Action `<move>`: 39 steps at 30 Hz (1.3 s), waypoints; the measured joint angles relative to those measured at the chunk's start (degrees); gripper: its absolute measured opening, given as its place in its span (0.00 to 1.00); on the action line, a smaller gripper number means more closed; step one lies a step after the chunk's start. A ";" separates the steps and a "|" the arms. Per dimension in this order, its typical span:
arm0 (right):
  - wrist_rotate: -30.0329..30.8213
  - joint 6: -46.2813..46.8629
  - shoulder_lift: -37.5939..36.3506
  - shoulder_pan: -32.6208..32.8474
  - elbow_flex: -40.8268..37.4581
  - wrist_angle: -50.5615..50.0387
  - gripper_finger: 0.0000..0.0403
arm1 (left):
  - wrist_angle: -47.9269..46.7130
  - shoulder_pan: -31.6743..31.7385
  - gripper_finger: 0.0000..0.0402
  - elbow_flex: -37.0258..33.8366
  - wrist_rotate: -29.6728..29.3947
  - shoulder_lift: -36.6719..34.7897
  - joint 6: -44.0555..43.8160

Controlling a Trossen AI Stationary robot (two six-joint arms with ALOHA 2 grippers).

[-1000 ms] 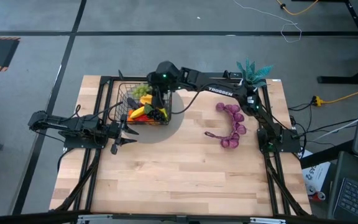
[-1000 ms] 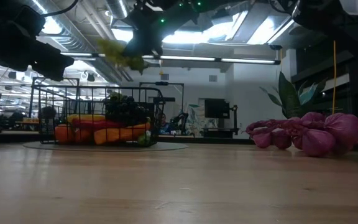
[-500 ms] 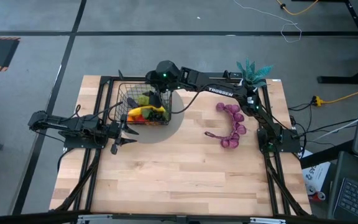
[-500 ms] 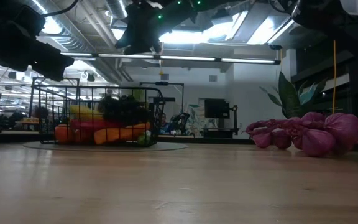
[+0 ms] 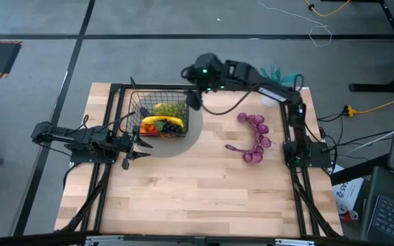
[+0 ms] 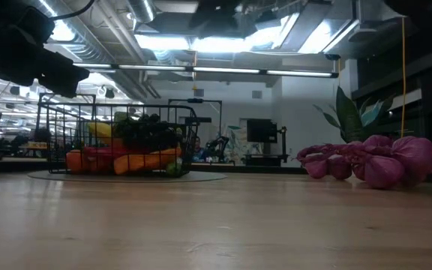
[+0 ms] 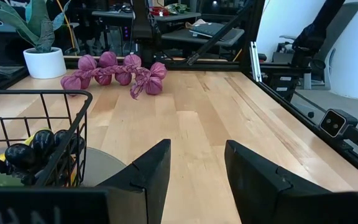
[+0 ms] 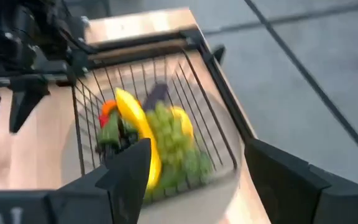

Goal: Build produce basket
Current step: Put the violet garlic into the wire basket

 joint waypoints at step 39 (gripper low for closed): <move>-1.76 30.49 -52.43 0.11 -58.38 -23.72 0.62 | 0.00 0.00 0.37 0.00 -0.17 -0.05 0.00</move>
